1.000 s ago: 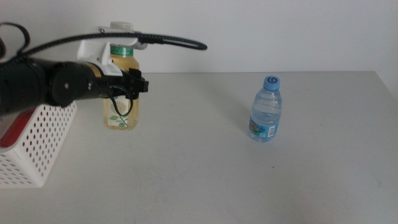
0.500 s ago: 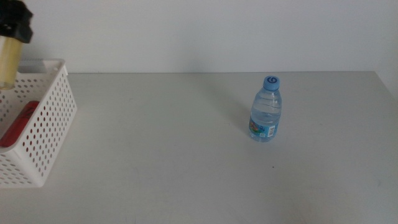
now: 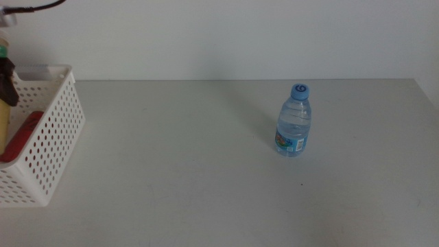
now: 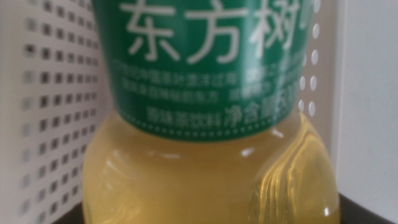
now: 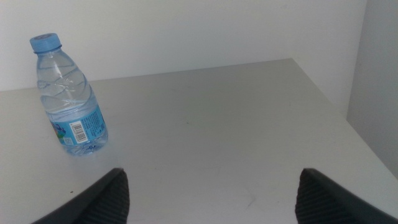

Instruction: Use arms to grab the bottles and put them into the dustbin to the left of the table.

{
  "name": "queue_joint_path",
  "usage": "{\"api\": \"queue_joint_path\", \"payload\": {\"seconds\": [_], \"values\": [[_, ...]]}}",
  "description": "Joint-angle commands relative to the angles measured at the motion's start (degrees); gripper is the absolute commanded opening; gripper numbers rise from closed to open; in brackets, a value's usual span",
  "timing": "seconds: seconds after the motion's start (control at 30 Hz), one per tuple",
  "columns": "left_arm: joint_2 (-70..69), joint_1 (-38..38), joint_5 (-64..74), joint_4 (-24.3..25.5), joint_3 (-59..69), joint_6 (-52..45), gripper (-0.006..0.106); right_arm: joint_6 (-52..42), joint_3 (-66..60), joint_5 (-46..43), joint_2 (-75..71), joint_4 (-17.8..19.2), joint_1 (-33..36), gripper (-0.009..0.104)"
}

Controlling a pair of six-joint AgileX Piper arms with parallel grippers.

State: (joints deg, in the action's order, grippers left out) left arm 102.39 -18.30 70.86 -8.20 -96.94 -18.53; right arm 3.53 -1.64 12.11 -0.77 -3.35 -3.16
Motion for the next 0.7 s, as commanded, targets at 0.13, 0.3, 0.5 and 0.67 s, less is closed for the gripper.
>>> {"api": "queue_joint_path", "payload": {"seconds": [0.13, 0.3, 0.5, 0.67], "values": [[3.79, -0.01, -2.20, -4.19, -2.48, 0.24, 0.000, -0.29, 0.55, -4.26, -1.26, 0.70, -0.24, 0.094], [7.25, -0.01, -2.06, -5.66, -2.48, -1.05, 0.010, -0.29, 0.55, -4.26, -1.26, 0.70, -0.24, 0.094], [8.36, -0.01, -1.52, -5.61, -2.48, -4.16, 0.045, -0.29, 0.55, -4.26, -1.26, 0.70, -0.24, 0.094], [8.11, -0.01, -0.55, -5.09, -3.22, -4.29, 0.086, -0.29, 0.55, -4.26, -1.26, 0.70, -0.24, 0.094]]}}
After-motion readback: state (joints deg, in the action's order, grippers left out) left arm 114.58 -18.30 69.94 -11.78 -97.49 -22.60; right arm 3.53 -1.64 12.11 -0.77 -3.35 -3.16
